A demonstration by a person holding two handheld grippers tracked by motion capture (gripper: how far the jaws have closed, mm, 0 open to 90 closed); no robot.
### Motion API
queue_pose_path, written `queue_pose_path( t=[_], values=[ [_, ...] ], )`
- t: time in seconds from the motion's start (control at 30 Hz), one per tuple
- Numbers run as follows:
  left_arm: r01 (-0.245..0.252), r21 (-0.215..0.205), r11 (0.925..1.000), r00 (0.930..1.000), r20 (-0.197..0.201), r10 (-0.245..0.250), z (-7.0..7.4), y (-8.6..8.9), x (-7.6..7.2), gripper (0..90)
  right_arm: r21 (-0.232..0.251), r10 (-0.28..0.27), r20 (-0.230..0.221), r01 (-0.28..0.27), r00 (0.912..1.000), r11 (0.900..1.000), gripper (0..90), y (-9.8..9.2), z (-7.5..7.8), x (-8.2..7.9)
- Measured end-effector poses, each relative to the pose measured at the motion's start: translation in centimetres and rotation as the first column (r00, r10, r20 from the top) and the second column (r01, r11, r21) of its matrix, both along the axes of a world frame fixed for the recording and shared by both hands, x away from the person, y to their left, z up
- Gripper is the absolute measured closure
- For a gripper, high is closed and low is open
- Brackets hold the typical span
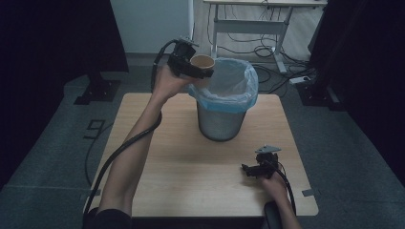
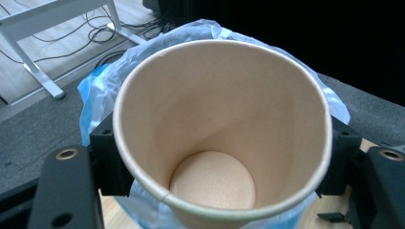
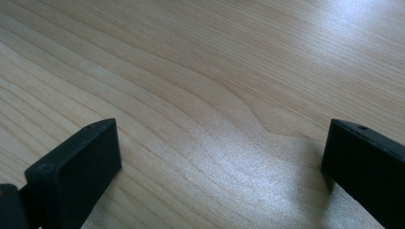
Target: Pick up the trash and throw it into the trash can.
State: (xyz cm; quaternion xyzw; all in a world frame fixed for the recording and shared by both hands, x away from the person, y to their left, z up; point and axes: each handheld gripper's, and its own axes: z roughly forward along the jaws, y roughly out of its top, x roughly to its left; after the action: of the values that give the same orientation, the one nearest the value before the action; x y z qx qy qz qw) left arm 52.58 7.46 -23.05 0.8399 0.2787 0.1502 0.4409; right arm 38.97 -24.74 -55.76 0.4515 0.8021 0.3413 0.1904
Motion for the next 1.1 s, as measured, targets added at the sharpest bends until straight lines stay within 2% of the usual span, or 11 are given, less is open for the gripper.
queue_pose_path(
  t=[0.3,0.7,0.9,1.0,1.1],
  values=[
    [0.000,0.004,1.0000,1.0000,0.009,0.000,-1.0,-2.4,1.1,25.7,0.000,0.002,0.000,-0.002,1.0000,1.000,0.0,0.0,0.0,0.0],
    [-0.003,0.020,0.9998,0.9999,0.011,0.003,-3.3,-5.1,2.1,25.6,0.000,0.008,-0.002,-0.008,1.0000,1.000,0.0,0.0,0.0,0.0],
    [0.001,0.047,0.9989,1.0000,0.006,-0.001,-4.3,-5.9,2.3,25.5,0.002,0.011,-0.003,-0.011,0.9999,1.000,0.0,0.1,0.0,0.0],
    [0.008,0.083,0.9965,0.9999,-0.015,-0.007,-5.0,-6.3,2.5,24.7,0.002,0.013,-0.003,-0.013,0.9999,1.000,0.0,0.1,0.0,0.0],
    [0.016,0.092,0.9956,0.9996,-0.025,-0.014,-5.3,-6.5,2.6,18.4,0.001,0.014,-0.003,-0.014,0.9999,1.000,0.0,0.1,0.0,0.0]
  ],
)
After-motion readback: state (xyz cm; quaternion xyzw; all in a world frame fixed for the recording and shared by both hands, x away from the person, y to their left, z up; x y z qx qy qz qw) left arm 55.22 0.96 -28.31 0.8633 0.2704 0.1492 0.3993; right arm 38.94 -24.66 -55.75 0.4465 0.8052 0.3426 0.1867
